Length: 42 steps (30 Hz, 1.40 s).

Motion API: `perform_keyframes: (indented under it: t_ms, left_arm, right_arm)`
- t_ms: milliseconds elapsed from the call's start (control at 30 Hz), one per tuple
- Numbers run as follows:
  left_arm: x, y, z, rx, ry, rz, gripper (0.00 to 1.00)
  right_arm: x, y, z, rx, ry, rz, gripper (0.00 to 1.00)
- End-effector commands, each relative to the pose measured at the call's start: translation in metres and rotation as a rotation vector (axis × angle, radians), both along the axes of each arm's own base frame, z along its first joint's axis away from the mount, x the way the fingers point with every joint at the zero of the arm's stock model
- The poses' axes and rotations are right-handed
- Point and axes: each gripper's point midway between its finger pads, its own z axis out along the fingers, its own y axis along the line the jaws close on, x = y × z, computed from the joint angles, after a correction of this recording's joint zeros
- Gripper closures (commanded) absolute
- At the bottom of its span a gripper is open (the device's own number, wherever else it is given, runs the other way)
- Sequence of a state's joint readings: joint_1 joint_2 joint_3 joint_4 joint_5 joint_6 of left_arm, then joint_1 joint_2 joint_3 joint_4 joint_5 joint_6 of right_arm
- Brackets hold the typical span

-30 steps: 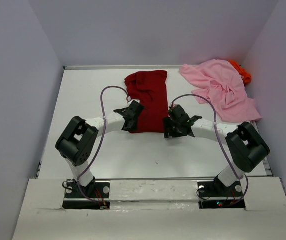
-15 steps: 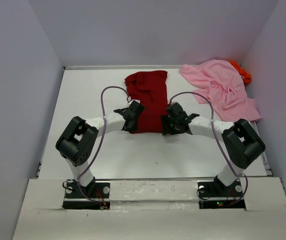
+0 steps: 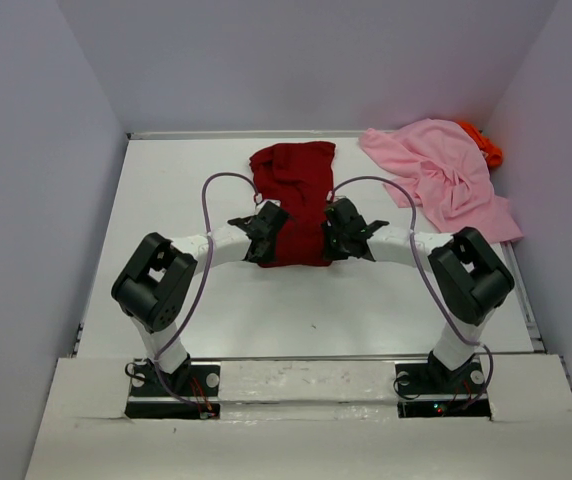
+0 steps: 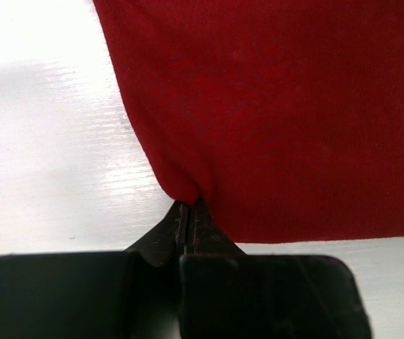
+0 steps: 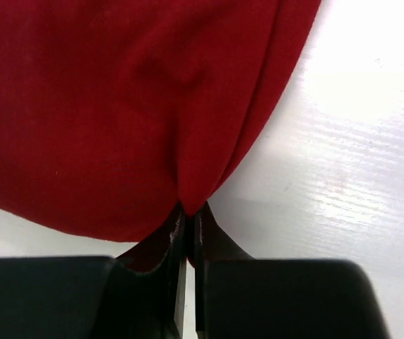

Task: Fold and stack the t-shirts
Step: Fold the tshirt

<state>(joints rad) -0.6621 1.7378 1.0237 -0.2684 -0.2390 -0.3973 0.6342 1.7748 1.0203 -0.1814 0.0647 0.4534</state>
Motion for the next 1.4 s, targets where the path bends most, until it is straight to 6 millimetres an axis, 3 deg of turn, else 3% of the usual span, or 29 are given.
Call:
perform_keyframes:
  t_ms: [0, 133, 267, 500, 733, 867, 933, 1000, 1033, 1100, 1133, 1167, 1200, 1233, 1267, 1300, 1367]
  left_arm:
    - [-0.016, 0.006, -0.005, 0.045, 0.064, -0.028, 1.00]
    - [-0.019, 0.010, -0.005, 0.046, 0.051, -0.016, 1.00]
    - [-0.021, 0.016, 0.015, 0.006, -0.021, 0.002, 1.00]
    - [-0.026, 0.022, 0.089, -0.094, -0.157, 0.021, 1.00]
    - [-0.047, 0.031, 0.122, -0.144, -0.203, 0.046, 1.00]
    - [-0.049, 0.039, 0.147, -0.152, -0.256, 0.062, 1.00]
    - [-0.039, 0.044, 0.163, -0.119, -0.304, 0.080, 1.00]
    - [-0.029, 0.045, 0.164, -0.085, -0.315, 0.088, 1.00]
    - [-0.019, 0.041, 0.175, -0.093, -0.342, 0.079, 1.00]
    - [-0.005, 0.037, 0.172, -0.084, -0.336, 0.082, 1.00]
    - [0.003, 0.033, 0.180, -0.090, -0.356, 0.078, 1.00]
    - [0.011, 0.031, 0.183, -0.096, -0.369, 0.083, 1.00]
    - [0.021, 0.030, 0.181, -0.086, -0.369, 0.092, 1.00]
    - [0.031, 0.027, 0.190, -0.096, -0.395, 0.090, 1.00]
    - [0.041, 0.029, 0.184, -0.076, -0.382, 0.098, 1.00]
    - [0.044, 0.027, 0.193, -0.084, -0.403, 0.097, 1.00]
    - [0.064, 0.030, 0.193, -0.065, -0.410, 0.111, 1.00]
  right_arm:
    - [-0.012, -0.007, -0.016, -0.025, 0.062, -0.001, 1.00]
    - [-0.017, -0.013, -0.011, -0.037, 0.056, -0.004, 1.00]
    - [-0.017, -0.022, 0.025, -0.028, -0.019, -0.009, 1.00]
    - [-0.021, -0.037, 0.079, -0.040, -0.105, -0.017, 1.00]
    - [-0.039, -0.052, 0.101, -0.025, -0.129, -0.034, 1.00]
    - [-0.037, -0.059, 0.125, -0.023, -0.183, -0.057, 1.00]
    - [-0.028, -0.058, 0.138, -0.032, -0.215, -0.064, 1.00]
    - [-0.019, -0.054, 0.137, -0.053, -0.211, -0.057, 1.00]
    - [-0.014, -0.052, 0.140, -0.060, -0.218, -0.059, 1.00]
    - [0.003, -0.043, 0.146, -0.072, -0.233, -0.059, 1.00]
    - [0.009, -0.040, 0.148, -0.077, -0.239, -0.058, 1.00]
    - [0.020, -0.034, 0.160, -0.070, -0.265, -0.056, 1.00]
    - [0.028, -0.030, 0.151, -0.091, -0.252, -0.055, 1.00]
    - [0.034, -0.027, 0.152, -0.099, -0.256, -0.054, 1.00]
    - [0.048, -0.024, 0.152, -0.103, -0.259, -0.062, 1.00]
    - [0.048, -0.024, 0.152, -0.106, -0.260, -0.061, 1.00]
    - [0.065, -0.019, 0.153, -0.106, -0.265, -0.067, 1.00]
